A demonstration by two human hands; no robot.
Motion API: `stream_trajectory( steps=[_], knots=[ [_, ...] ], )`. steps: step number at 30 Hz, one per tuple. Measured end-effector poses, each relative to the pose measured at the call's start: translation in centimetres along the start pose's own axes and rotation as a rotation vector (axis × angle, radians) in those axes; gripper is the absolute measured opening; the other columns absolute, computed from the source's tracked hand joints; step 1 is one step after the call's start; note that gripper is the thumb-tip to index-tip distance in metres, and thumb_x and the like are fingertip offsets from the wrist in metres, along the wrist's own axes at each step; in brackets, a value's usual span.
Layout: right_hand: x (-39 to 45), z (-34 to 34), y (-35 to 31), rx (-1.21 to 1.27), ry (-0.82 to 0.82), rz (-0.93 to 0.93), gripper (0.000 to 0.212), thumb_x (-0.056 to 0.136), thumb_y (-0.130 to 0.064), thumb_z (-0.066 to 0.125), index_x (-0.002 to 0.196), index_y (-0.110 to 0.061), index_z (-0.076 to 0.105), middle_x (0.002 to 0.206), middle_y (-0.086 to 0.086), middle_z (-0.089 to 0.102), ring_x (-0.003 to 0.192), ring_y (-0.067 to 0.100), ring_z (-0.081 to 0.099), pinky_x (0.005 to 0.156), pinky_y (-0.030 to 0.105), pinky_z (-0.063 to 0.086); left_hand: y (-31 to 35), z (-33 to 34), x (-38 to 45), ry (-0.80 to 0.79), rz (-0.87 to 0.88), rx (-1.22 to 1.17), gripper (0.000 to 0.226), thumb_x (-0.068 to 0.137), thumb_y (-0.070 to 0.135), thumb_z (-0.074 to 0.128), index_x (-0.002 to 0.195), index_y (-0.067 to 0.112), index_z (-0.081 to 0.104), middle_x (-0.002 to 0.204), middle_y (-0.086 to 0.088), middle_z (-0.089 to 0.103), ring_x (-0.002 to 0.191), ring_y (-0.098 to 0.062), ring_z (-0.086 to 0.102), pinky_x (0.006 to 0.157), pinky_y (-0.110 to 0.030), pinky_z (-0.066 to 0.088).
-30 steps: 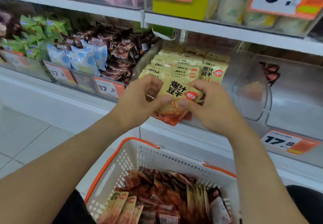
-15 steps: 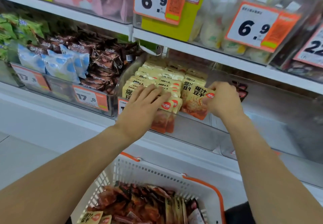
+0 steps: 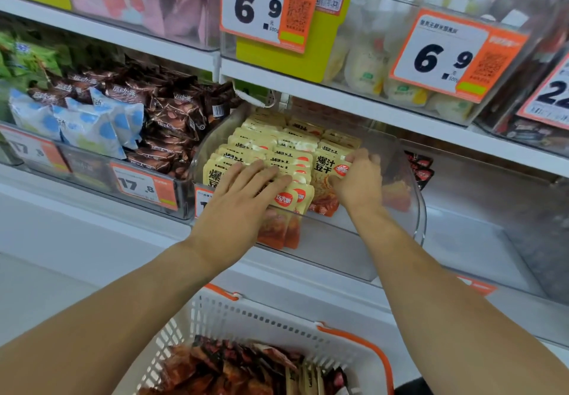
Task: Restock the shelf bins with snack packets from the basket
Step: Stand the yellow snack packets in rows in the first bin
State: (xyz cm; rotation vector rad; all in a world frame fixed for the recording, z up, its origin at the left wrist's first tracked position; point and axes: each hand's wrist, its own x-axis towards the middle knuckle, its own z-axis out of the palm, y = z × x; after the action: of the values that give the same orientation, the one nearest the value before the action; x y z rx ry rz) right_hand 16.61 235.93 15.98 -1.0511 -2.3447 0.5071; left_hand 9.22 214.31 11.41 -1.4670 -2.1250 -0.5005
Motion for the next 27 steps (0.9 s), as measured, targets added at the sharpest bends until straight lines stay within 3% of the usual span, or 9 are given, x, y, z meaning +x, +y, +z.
stream_trajectory(
  steps=[4, 9, 13, 15, 18, 21, 25, 27],
  knots=[
    [0.0, 0.0, 0.4, 0.039, 0.003, -0.002, 0.056, 0.079, -0.015, 0.083, 0.126, -0.011, 0.051, 0.132, 0.01, 0.037, 0.106, 0.03, 0.059, 0.098, 0.029, 0.042, 0.0, 0.0, 0.0, -0.012, 0.017, -0.004, 0.051, 0.094, 0.029, 0.032, 0.139, 0.015, 0.053, 0.139, -0.006, 0.056, 0.134, -0.032, 0.047, 0.114, -0.047, 0.025],
    [-1.4, -1.2, 0.5, 0.002, 0.102, -0.109, 0.048, 0.085, -0.015, 0.077, 0.125, -0.015, 0.051, 0.13, 0.01, 0.038, 0.111, 0.031, 0.055, 0.092, 0.034, 0.044, -0.4, -0.5, -0.7, 0.031, 0.017, -0.083, 0.049, 0.095, 0.023, 0.062, 0.143, 0.018, 0.049, 0.145, -0.004, 0.049, 0.141, -0.028, 0.038, 0.117, -0.047, 0.027],
    [-5.5, -2.9, -0.9, 0.117, 0.287, -0.375, 0.026, 0.087, -0.007, 0.068, 0.109, -0.016, 0.057, 0.117, 0.001, 0.044, 0.09, 0.017, 0.058, 0.073, 0.033, 0.051, 0.5, -2.6, -1.6, 0.224, -0.04, -0.158, 0.033, 0.092, 0.018, 0.057, 0.123, 0.009, 0.061, 0.12, -0.008, 0.059, 0.113, -0.029, 0.054, 0.092, -0.039, 0.042],
    [-9.2, -2.7, -1.9, 0.305, 0.317, -0.569, 0.017, 0.084, 0.001, 0.064, 0.096, -0.01, 0.059, 0.106, 0.0, 0.045, 0.084, 0.012, 0.053, 0.068, 0.024, 0.047, 0.9, -3.0, -2.7, 0.207, -0.074, -0.21, 0.024, 0.09, 0.014, 0.054, 0.111, 0.005, 0.062, 0.107, -0.01, 0.059, 0.098, -0.029, 0.055, 0.082, -0.037, 0.043],
    [-14.8, 0.7, -1.9, 0.409, 0.154, -0.698, 0.016, 0.081, 0.007, 0.061, 0.086, -0.006, 0.055, 0.1, 0.003, 0.044, 0.081, 0.012, 0.047, 0.065, 0.027, 0.045, 0.5, -2.0, -6.3, -0.037, -0.041, -0.134, 0.016, 0.086, 0.013, 0.053, 0.098, 0.006, 0.061, 0.096, -0.01, 0.056, 0.086, -0.03, 0.051, 0.072, -0.04, 0.044],
    [-19.8, 6.6, 0.2, 0.342, -0.205, -0.546, 0.015, 0.089, -0.002, 0.058, 0.094, -0.014, 0.051, 0.102, -0.003, 0.04, 0.074, 0.016, 0.048, 0.065, 0.043, 0.049, -0.1, -1.0, -11.3, -0.413, -0.017, -0.008, 0.017, 0.087, 0.017, 0.054, 0.095, 0.01, 0.067, 0.096, -0.008, 0.061, 0.091, -0.032, 0.056, 0.073, -0.042, 0.046],
    [-25.6, 11.9, 2.8, 0.279, -0.555, -0.296, 0.011, 0.092, -0.01, 0.058, 0.101, -0.016, 0.055, 0.099, -0.005, 0.047, 0.083, 0.013, 0.049, 0.076, 0.032, 0.045, -0.3, -0.4, -17.3, -0.976, -0.348, -0.082, 0.032, 0.099, 0.029, 0.047, 0.118, 0.011, 0.066, 0.122, -0.009, 0.064, 0.114, -0.028, 0.058, 0.092, -0.035, 0.046],
    [-28.4, 13.6, 4.0, 0.25, -0.681, -0.17, 0.006, 0.093, -0.016, 0.06, 0.099, -0.016, 0.059, 0.095, -0.003, 0.057, 0.087, 0.016, 0.054, 0.077, 0.033, 0.048, 0.1, 0.2, -20.5, -1.109, -0.481, -0.108, 0.038, 0.101, 0.034, 0.045, 0.117, 0.005, 0.066, 0.122, -0.014, 0.065, 0.114, -0.03, 0.059, 0.094, -0.038, 0.047]
  ],
)
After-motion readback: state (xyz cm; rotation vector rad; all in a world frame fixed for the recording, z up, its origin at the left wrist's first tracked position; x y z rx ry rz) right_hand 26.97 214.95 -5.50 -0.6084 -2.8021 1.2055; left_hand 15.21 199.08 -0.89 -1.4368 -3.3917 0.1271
